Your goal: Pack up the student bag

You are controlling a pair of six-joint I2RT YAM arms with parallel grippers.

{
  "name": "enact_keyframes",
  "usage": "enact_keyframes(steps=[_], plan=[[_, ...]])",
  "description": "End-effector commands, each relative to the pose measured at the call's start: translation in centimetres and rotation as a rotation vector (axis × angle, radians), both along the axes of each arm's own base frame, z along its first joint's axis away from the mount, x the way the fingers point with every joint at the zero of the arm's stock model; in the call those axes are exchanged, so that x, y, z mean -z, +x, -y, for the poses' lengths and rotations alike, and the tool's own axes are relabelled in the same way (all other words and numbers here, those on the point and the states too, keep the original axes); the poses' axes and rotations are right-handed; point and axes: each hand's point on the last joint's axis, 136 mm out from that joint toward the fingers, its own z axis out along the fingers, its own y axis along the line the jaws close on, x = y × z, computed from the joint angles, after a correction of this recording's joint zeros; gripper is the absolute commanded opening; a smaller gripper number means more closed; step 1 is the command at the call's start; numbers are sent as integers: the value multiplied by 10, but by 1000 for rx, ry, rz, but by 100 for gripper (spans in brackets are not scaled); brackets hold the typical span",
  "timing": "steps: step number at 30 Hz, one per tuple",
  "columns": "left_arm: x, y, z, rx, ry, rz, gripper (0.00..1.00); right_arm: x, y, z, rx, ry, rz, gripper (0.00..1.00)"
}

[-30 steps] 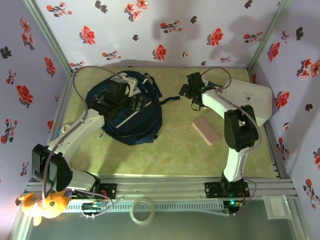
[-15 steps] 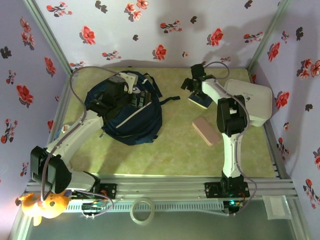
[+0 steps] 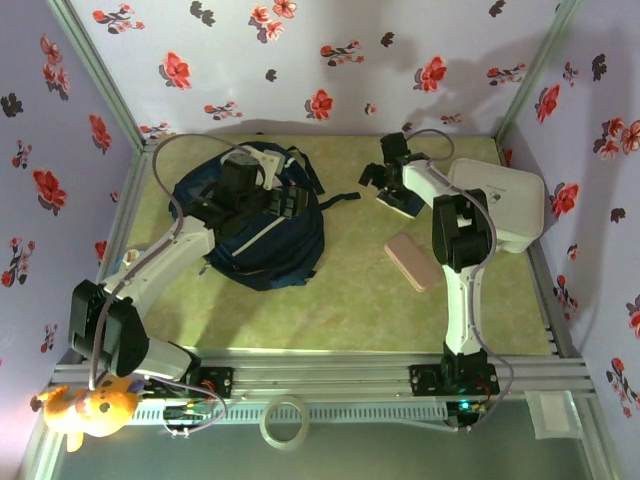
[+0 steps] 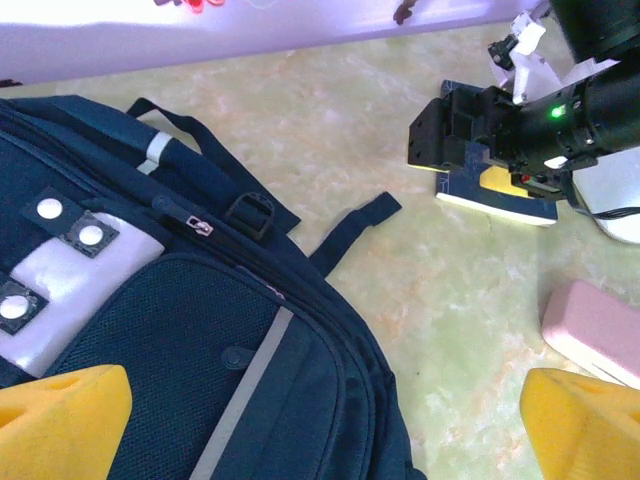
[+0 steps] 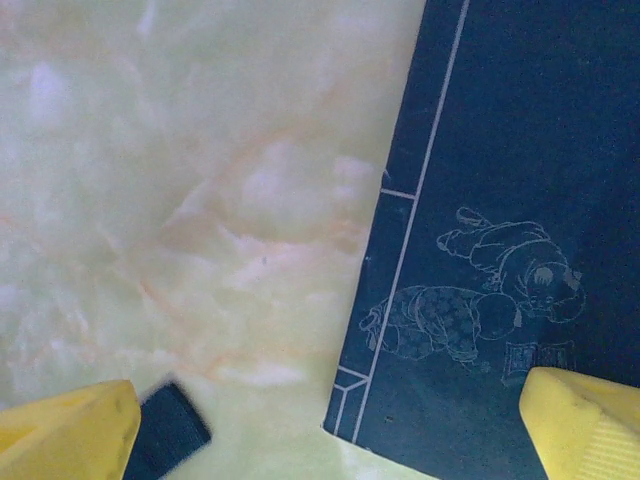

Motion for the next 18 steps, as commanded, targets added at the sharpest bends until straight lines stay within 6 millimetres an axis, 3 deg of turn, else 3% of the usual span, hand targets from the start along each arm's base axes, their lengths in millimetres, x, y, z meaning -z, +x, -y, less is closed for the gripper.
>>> enact_keyframes(steps=[1, 8, 18], plan=[[-16, 5, 10, 18, -33, 31, 100, 33, -61, -18, -64, 38, -190, 99], [-12, 7, 14, 24, -27, 20, 100, 33, -107, -54, -144, 121, -203, 99], [-7, 14, 20, 23, -26, -2, 100, 45, -188, -80, -162, 170, -257, 99]])
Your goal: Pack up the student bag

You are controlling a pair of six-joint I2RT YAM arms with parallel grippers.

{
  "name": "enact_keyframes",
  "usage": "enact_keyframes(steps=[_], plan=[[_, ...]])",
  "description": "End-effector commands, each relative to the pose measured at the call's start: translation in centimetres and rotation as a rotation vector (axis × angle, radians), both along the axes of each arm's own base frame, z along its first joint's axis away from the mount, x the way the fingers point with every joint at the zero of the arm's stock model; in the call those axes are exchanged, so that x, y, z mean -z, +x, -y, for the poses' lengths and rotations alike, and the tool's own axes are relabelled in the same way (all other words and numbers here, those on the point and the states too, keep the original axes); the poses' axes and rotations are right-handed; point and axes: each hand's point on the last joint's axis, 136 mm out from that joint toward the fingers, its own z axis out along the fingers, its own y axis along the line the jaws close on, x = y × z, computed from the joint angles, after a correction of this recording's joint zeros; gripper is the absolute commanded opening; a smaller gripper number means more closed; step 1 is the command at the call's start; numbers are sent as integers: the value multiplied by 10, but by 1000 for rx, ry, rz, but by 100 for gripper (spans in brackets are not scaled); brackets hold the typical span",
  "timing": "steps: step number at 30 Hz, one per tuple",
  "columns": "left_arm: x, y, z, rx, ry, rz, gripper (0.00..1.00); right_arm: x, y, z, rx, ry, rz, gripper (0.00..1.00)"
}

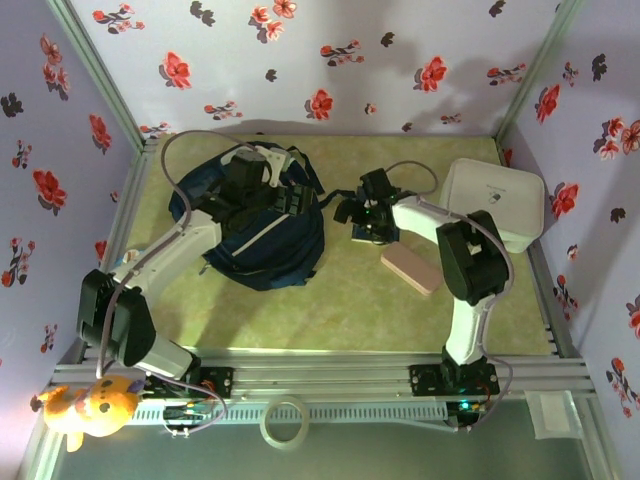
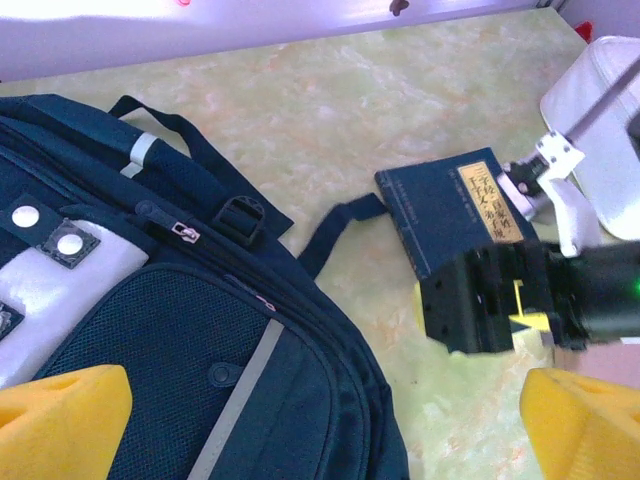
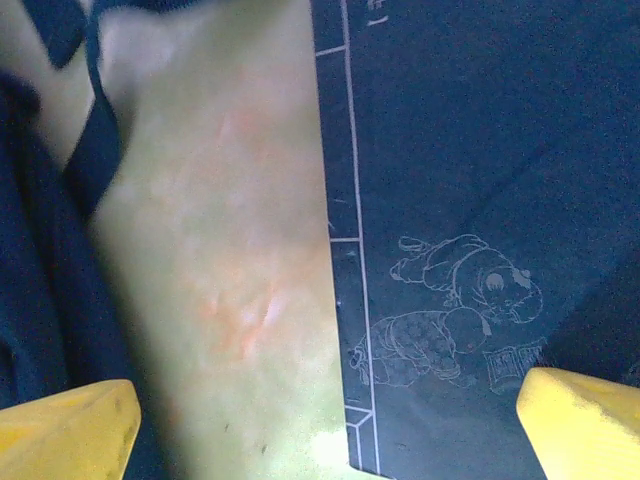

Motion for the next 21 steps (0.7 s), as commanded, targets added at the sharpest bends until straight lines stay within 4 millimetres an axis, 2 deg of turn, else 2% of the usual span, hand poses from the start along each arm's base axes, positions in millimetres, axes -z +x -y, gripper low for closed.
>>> enact_keyframes(steps=[1, 6, 8, 12, 14, 18, 21], plan=[[-12, 5, 10, 13, -35, 10, 100, 50, -70, -2, 17, 0, -245, 99], [-9, 12, 16, 13, -34, 0, 100, 52, -101, -15, -4, 23, -249, 99], [-8, 14, 18, 12, -36, -6, 100, 44, -100, -14, 4, 28, -223, 99], [-8, 14, 24, 22, -38, -10, 100, 7, -83, -5, 20, -2, -82, 99], [-7, 13, 25, 23, -37, -13, 100, -5, -82, -7, 30, 32, -38, 99], [-5, 14, 25, 24, -31, -13, 100, -3, -99, -16, 59, 92, -45, 99], [-4, 15, 26, 21, -35, -18, 100, 6, -113, -8, 75, 59, -76, 99]])
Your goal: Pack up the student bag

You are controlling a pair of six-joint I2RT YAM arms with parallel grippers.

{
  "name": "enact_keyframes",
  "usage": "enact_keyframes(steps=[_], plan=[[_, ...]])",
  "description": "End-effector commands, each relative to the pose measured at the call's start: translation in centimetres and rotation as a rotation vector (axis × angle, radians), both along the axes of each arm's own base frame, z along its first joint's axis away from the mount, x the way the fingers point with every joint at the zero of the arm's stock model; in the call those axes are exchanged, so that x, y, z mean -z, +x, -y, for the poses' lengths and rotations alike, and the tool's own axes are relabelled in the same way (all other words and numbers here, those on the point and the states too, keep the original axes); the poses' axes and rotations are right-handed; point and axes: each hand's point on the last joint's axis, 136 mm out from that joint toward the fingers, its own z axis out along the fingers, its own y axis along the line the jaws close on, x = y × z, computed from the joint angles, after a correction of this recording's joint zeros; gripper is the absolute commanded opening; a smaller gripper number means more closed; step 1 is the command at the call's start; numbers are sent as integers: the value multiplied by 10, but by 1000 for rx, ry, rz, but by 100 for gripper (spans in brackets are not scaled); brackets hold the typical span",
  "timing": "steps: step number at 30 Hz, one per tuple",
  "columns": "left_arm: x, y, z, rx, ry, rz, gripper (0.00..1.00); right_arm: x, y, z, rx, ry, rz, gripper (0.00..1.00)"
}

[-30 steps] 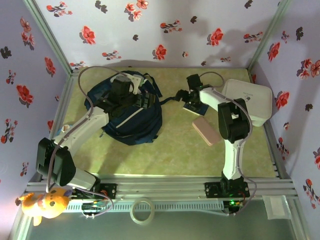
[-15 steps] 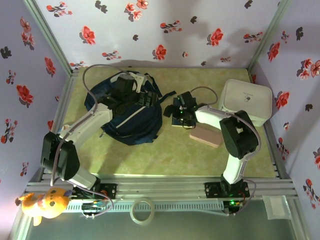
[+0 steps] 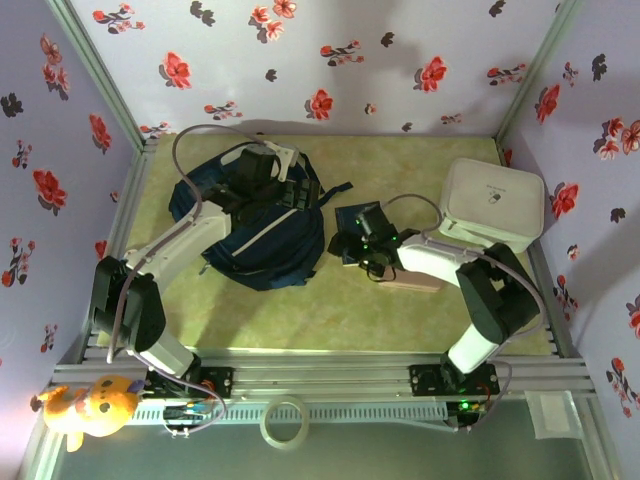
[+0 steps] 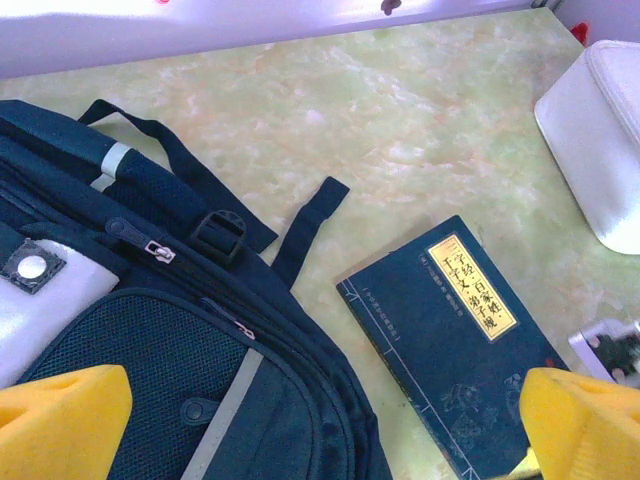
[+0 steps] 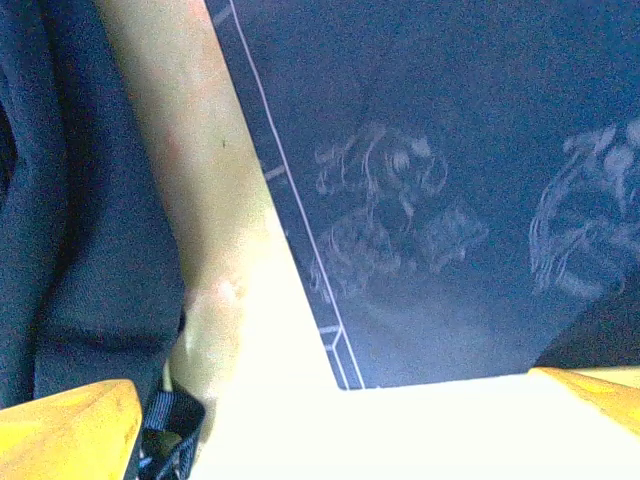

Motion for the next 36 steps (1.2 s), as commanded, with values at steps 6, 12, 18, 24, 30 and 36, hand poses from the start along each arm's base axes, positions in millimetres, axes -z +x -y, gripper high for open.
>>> enact_keyframes(steps=[6, 12, 18, 24, 30, 36], plan=[[1, 6, 14, -3, -32, -37, 100, 13, -23, 55, 115, -181, -19, 99], [30, 8, 35, -22, -13, -172, 95, 7, -15, 101, 193, -227, 6, 98], [63, -1, 65, -94, -85, -324, 91, -7, 0, 109, 119, -234, 48, 94], [99, -23, 94, -152, -172, -435, 86, -13, 28, 124, 92, -271, 70, 79], [139, -45, 111, -220, -170, -522, 74, -20, 58, 120, 70, -222, 106, 68], [165, -47, 116, -247, -125, -558, 62, -8, 72, 115, 38, -204, 63, 52]])
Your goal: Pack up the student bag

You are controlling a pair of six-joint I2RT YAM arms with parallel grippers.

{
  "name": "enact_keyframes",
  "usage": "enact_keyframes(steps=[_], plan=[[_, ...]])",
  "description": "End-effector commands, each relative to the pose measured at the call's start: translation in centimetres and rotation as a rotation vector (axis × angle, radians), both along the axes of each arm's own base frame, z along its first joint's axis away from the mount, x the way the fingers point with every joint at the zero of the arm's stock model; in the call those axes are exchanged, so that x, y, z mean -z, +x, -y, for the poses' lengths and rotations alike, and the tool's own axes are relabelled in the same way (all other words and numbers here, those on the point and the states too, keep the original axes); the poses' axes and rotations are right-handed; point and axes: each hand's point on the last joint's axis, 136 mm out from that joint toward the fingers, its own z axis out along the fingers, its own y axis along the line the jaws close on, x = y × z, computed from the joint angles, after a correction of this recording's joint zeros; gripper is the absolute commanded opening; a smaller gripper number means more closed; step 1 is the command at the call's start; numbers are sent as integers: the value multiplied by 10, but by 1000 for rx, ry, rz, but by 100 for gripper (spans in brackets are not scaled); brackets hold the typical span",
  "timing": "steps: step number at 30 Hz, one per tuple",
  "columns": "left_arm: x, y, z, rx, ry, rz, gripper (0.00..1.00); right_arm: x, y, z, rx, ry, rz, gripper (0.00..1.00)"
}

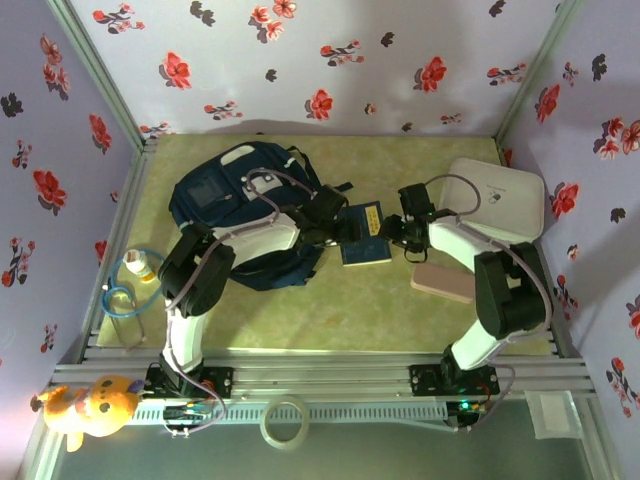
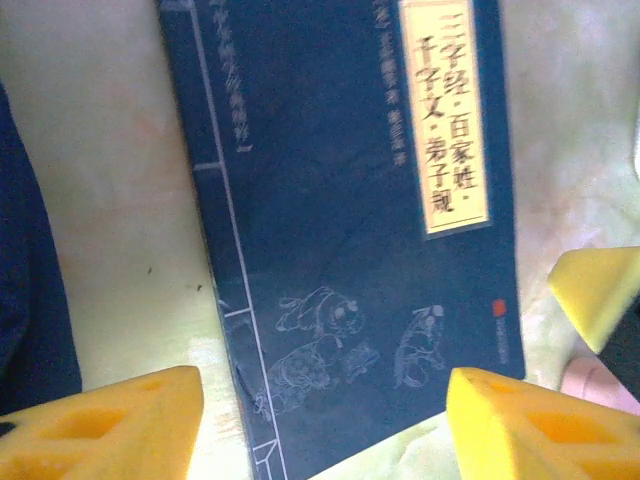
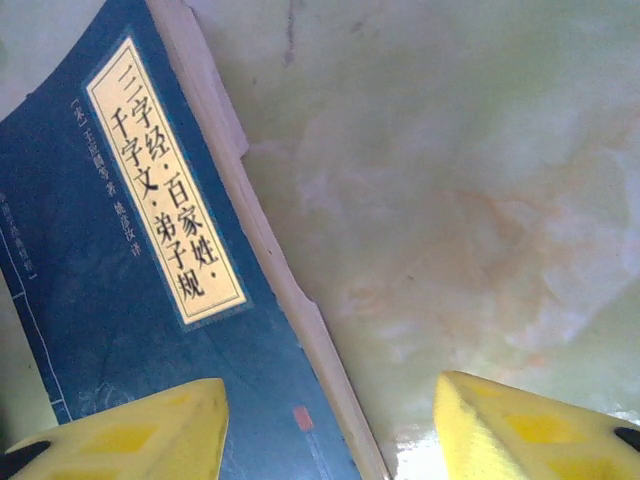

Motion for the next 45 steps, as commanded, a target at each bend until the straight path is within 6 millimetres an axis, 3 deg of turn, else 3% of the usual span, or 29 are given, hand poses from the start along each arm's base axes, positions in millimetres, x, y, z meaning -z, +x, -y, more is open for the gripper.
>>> enact_keyframes(steps=[1, 4, 13, 22, 29, 32, 42, 45], plan=[[11, 7, 0, -47, 17, -13, 62, 1, 9, -6, -39, 23, -10, 50], [23, 6, 0, -37, 48, -36, 60, 4, 13, -6, -39, 13, -20, 42], [40, 6, 7, -17, 54, -74, 48, 20, 14, -3, -45, -24, -61, 32], [49, 5, 6, -30, 68, -110, 48, 36, 5, -2, -46, -22, -107, 29], [49, 4, 19, -8, -20, -162, 48, 47, -5, -5, -47, -1, -142, 28], [37, 4, 29, 9, -97, -179, 48, 51, -8, -6, -40, 16, -153, 28], [-52, 3, 53, 88, -450, -119, 42, 57, -13, -12, -23, 66, -171, 27], [-64, 1, 55, 97, -506, -99, 41, 58, -14, -13, -20, 71, -173, 27]])
